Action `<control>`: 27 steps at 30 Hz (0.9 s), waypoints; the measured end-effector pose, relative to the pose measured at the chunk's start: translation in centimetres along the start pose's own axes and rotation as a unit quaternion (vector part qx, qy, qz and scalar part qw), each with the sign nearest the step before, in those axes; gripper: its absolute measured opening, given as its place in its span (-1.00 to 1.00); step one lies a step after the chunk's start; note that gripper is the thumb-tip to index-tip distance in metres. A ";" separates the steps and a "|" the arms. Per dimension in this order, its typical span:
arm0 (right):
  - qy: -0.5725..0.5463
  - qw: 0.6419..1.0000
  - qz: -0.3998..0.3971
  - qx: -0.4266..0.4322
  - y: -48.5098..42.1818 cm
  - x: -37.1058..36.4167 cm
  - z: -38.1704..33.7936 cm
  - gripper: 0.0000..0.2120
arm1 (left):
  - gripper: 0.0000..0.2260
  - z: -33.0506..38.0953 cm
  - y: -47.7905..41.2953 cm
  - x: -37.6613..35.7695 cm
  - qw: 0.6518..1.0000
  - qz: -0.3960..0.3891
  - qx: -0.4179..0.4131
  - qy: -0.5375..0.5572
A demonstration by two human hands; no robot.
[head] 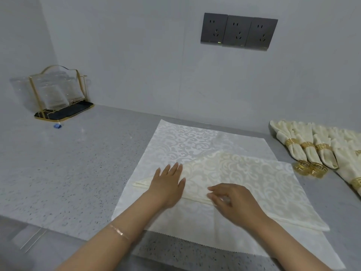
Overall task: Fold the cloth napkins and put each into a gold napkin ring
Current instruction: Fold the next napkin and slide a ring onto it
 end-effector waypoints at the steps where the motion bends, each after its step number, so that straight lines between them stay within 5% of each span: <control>1: 0.001 1.000 0.001 -0.004 -0.1 0.0 0.1 -0.75 | -0.51 0.6 -0.8 0.1 1.000 0.004 -0.009 0.009; 10: -0.032 0.999 0.034 -0.018 -3.8 0.7 0.1 -0.75 | -0.52 1.9 -3.5 -1.0 0.997 0.067 0.028 -0.003; 18: 0.037 0.988 -0.149 0.029 -8.8 -6.4 0.8 -0.51 | -0.51 1.8 -3.6 -1.2 0.995 0.082 0.032 -0.037; 27: 0.090 0.984 -0.144 -0.059 -10.2 -4.4 8.8 -0.51 | -0.51 1.7 -3.9 -1.1 0.995 0.090 0.033 -0.031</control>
Point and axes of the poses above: each hand's wrist, its own y-axis away from the middle knuckle, its own x-axis out of the back of the hand, z = x × y, the point moved 9 cm from there along -y, towards the middle knuckle, and after that the axes turned 2 degrees about y, right-handed, at the moved point
